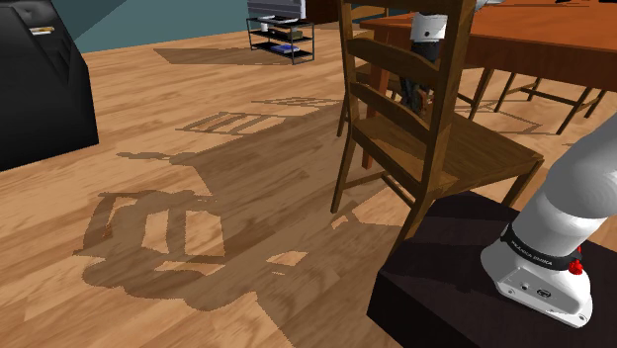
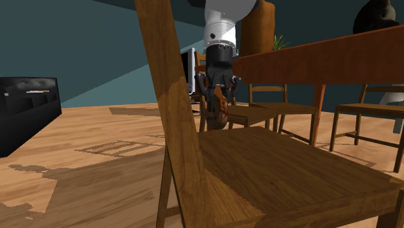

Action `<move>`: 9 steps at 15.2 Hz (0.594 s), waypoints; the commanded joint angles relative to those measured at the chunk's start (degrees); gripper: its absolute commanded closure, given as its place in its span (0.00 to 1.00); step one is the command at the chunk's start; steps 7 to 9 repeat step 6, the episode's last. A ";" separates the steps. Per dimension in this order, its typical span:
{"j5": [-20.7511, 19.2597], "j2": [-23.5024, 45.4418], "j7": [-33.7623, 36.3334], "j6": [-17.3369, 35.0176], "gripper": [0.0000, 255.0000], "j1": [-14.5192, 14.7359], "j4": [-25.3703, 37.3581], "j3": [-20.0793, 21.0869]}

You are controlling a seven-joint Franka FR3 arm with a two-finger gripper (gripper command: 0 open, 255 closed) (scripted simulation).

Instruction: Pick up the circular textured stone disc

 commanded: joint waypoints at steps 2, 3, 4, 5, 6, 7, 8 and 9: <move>-0.07 -0.38 0.20 -2.38 1.00 0.01 2.00 0.05; -0.09 -0.51 0.27 -3.15 1.00 0.02 2.64 0.08; -0.11 -0.63 0.34 -3.92 1.00 0.02 3.30 0.10; -0.11 -0.66 0.35 -4.04 1.00 0.02 3.39 0.10; -0.11 -0.65 0.35 -4.04 1.00 0.02 3.39 0.10; -0.11 -0.65 0.35 -4.04 1.00 0.02 3.39 0.10; -0.11 -0.65 0.35 -4.04 1.00 0.02 3.39 0.10; -0.11 -0.65 0.35 -4.04 1.00 0.02 3.39 0.10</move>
